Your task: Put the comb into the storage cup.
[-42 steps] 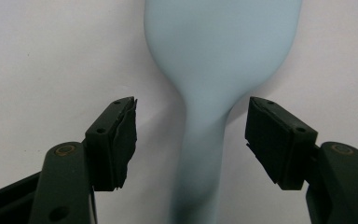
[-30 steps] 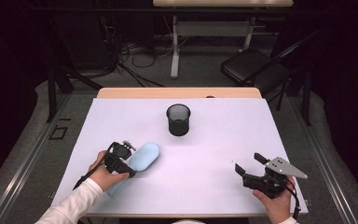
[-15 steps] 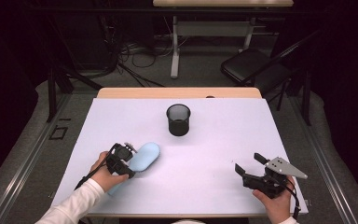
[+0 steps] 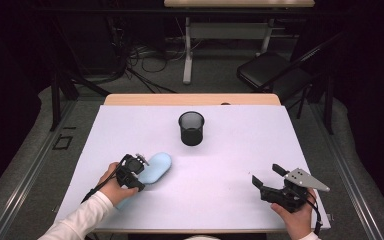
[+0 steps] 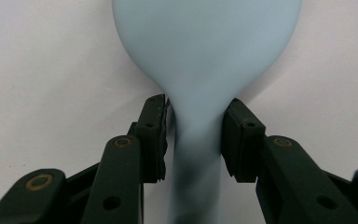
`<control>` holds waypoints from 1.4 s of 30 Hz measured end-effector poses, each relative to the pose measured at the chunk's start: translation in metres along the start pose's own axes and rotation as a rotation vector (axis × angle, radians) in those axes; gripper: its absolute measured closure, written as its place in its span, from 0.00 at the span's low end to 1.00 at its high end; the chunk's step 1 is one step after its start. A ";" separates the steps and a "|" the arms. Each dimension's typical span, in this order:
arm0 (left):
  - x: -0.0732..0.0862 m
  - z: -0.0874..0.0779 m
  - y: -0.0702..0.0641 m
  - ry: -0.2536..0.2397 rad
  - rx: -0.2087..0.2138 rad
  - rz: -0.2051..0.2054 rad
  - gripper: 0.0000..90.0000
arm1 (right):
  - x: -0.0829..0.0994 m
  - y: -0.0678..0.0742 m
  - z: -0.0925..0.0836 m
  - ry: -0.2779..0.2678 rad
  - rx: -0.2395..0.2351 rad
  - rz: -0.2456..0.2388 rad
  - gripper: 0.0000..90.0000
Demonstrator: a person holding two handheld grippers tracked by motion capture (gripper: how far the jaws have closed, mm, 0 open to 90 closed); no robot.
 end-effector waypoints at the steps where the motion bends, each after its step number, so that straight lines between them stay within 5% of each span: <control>1: 0.000 0.001 0.000 0.003 0.003 -0.004 0.72 | 0.000 0.000 0.000 0.000 0.000 -0.002 0.15; 42: 0.001 0.003 -0.002 -0.002 -0.010 0.011 0.77 | 0.000 0.001 0.001 0.001 -0.003 -0.001 0.15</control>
Point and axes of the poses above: each handheld gripper's, and its own axes: z roughly forward along the jaws, x roughly out of its underside, y roughly to its left, the point moved 10 cm from there along z, roughly forward along the jaws, and after that the axes turned 14 degrees about -z, right-handed, at the moved point
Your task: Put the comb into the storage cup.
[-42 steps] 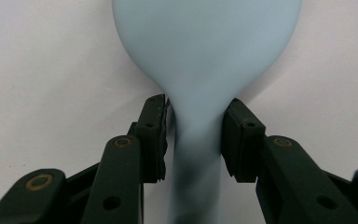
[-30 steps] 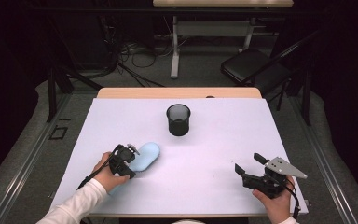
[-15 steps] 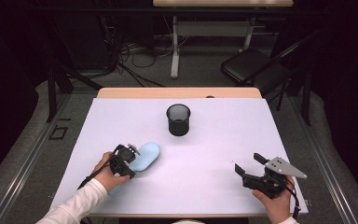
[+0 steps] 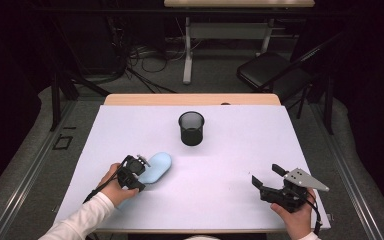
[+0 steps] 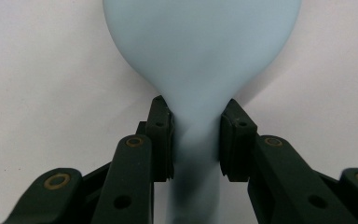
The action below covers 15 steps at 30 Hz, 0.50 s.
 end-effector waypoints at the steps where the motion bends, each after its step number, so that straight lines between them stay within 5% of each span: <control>1: 0.000 0.000 0.000 0.000 -0.002 0.000 0.77 | 0.000 0.000 0.000 0.000 -0.001 0.003 0.15; 15: 0.001 0.000 0.000 -0.026 0.008 -0.001 0.78 | 0.000 0.000 0.001 0.002 0.002 -0.001 0.15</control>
Point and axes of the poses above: each handheld gripper's, and its own axes: z roughly forward along the jaws, x roughly out of its underside, y roughly to its left, the point moved 10 cm from there along z, roughly forward along the jaws, and after that the axes turned 14 degrees about -z, right-handed, at the moved point
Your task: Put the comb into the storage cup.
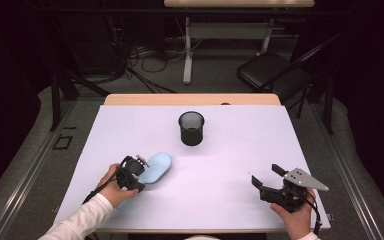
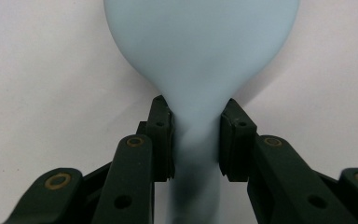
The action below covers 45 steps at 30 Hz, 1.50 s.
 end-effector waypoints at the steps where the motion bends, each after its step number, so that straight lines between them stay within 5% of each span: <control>1: 0.000 0.000 0.000 -0.002 0.002 0.000 0.78 | 0.000 0.000 0.000 0.000 0.000 0.000 0.16; 20: -0.004 -0.009 0.000 -0.065 0.025 -0.009 0.78 | 0.001 -0.001 0.000 0.001 0.000 0.013 0.15; 45: -0.035 -0.056 -0.005 -0.268 0.076 -0.032 0.78 | 0.002 -0.002 0.000 0.006 0.003 0.013 0.16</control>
Point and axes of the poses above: each handheld gripper's, and its own axes: z roughly forward along the jaws, x roughly out of its underside, y roughly to its left, the point moved 10 cm from there along z, roughly forward along the jaws, and after that the axes turned 14 degrees about -z, right-handed, at the moved point
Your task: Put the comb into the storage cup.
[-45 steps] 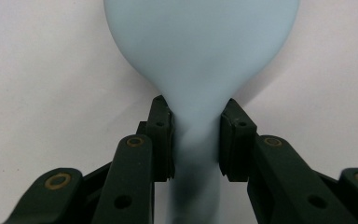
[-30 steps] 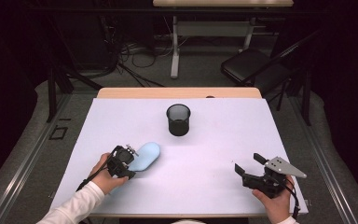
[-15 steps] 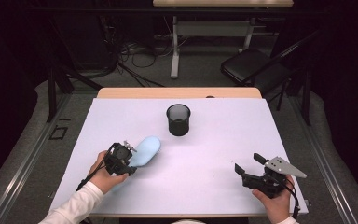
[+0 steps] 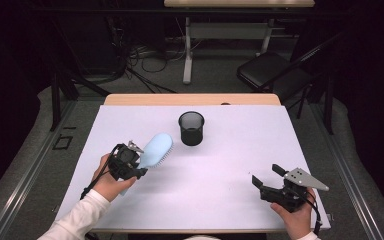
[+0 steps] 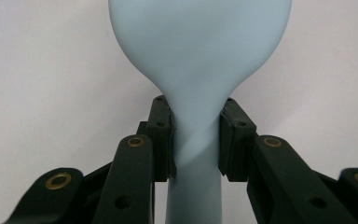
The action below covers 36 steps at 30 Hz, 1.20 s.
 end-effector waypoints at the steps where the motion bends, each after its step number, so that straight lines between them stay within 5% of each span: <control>1: -0.003 -0.002 -0.002 -0.014 0.004 0.006 0.78 | 0.000 -0.001 0.000 -0.001 0.002 0.000 0.16; 14: -0.021 -0.010 -0.010 -0.110 0.057 -0.005 0.78 | 0.001 -0.002 0.000 0.002 0.008 0.009 0.16; 36: -0.056 -0.018 -0.046 -0.261 0.143 -0.002 0.78 | 0.001 -0.002 0.000 0.003 0.006 -0.002 0.16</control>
Point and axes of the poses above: each handheld gripper's, and its own axes: z roughly forward along the jaws, x roughly out of its underside, y roughly to its left, the point moved 10 cm from there along z, roughly forward along the jaws, and after that the axes turned 14 degrees about -z, right-handed, at the moved point
